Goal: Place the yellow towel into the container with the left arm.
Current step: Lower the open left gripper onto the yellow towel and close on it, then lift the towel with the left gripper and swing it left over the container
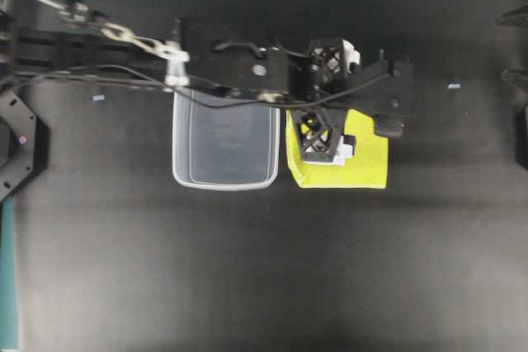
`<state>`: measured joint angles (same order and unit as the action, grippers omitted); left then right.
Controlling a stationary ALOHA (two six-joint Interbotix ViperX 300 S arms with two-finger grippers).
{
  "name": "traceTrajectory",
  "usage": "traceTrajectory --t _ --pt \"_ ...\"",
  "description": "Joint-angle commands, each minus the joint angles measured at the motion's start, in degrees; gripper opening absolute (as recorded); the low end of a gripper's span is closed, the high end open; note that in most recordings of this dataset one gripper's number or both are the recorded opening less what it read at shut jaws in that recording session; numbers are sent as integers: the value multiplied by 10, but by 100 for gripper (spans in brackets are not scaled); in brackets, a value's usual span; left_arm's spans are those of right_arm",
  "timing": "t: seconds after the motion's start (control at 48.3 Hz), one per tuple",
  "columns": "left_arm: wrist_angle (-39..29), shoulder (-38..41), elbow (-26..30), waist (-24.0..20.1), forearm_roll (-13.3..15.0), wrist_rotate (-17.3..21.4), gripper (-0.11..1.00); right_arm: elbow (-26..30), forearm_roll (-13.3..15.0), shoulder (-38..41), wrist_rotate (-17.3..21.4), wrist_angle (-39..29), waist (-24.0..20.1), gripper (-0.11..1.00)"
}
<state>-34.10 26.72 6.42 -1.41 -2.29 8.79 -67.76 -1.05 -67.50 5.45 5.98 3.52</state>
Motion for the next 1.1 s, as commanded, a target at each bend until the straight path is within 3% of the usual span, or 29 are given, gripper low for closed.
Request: traceTrajectory --t 0.0,0.228,0.518,0.58,0.787,0.85,1.077 --pt "0 26 13 1 -2 0 90 6 -3 0 1 3 -3 74" --pt "0 76 10 1 -2 0 90 4 -3 -4 0 3 -3 74" --pt "2 81 -16 -5 -2 1 86 0 -3 -5 1 3 -3 74" --pt "5 77 -26 -5 -1 0 77 -1 -3 -5 0 3 -3 74" --pt "5 68 -28 4 -1 0 21 -3 -3 -6 0 3 -3 73" --pt "4 56 -23 7 -2 1 9 -3 -3 -7 0 3 -3 73" --pt "-24 -11 4 17 -2 2 7 -4 -3 -15 -1 3 -3 73"
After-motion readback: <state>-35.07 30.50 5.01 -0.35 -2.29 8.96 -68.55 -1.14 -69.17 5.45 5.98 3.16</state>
